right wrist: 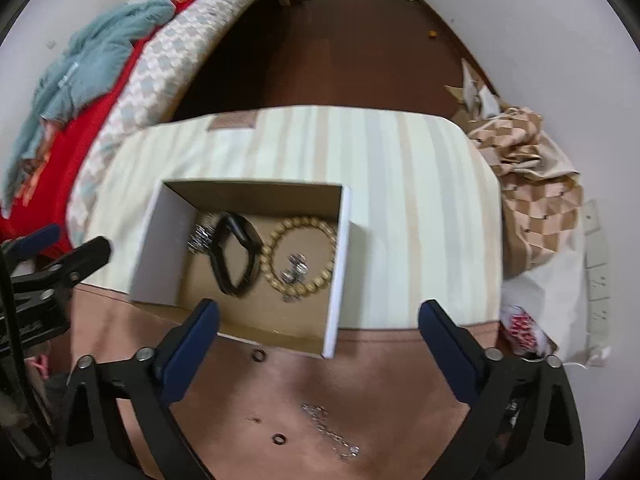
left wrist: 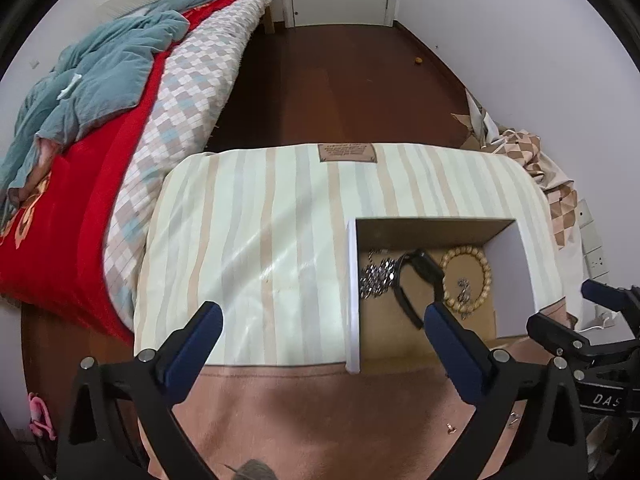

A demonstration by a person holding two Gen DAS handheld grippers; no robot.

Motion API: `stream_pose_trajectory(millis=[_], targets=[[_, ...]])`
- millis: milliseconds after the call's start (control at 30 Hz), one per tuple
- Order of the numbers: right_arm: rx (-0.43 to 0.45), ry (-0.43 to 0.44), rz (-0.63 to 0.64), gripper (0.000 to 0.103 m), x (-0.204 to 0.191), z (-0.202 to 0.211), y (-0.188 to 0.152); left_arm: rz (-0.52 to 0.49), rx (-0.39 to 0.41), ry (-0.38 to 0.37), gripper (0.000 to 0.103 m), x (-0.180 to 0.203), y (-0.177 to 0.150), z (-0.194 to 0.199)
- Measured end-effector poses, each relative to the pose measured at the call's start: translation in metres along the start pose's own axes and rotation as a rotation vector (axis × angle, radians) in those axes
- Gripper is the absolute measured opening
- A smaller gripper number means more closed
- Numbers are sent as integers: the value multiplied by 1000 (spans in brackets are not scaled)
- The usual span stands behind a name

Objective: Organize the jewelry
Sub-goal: 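Carry the chain and necklace into the white box and open both tools, then move both tools back over the remaining jewelry on the table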

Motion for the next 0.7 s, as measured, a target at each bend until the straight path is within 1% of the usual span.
stream_pose_trajectory(millis=[67,233,467,700], targets=[[8,-26,-1,102,0,-1,-5,-7,15,31,103,0,-7,2],[43,-76,-12,102,-5,6,-17,12,42,51,103,-5,-17,14],[102,-90,0,102,-21,33,-26,41,108,86,103,-12,-27,47],[170,-94,19,102,-39,71,-43,68,169,114,103,-22,-48,87]])
Point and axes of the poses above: each gripper's, at about its wrist camera, not at the fingertips, and z roughly against the way its jaws point, x to its right, y to its top, the point moved 3 cm from there along -z, roughly the way its jaws point, and after that the axes turned 12 degrees about y, right-handed, at the moved point
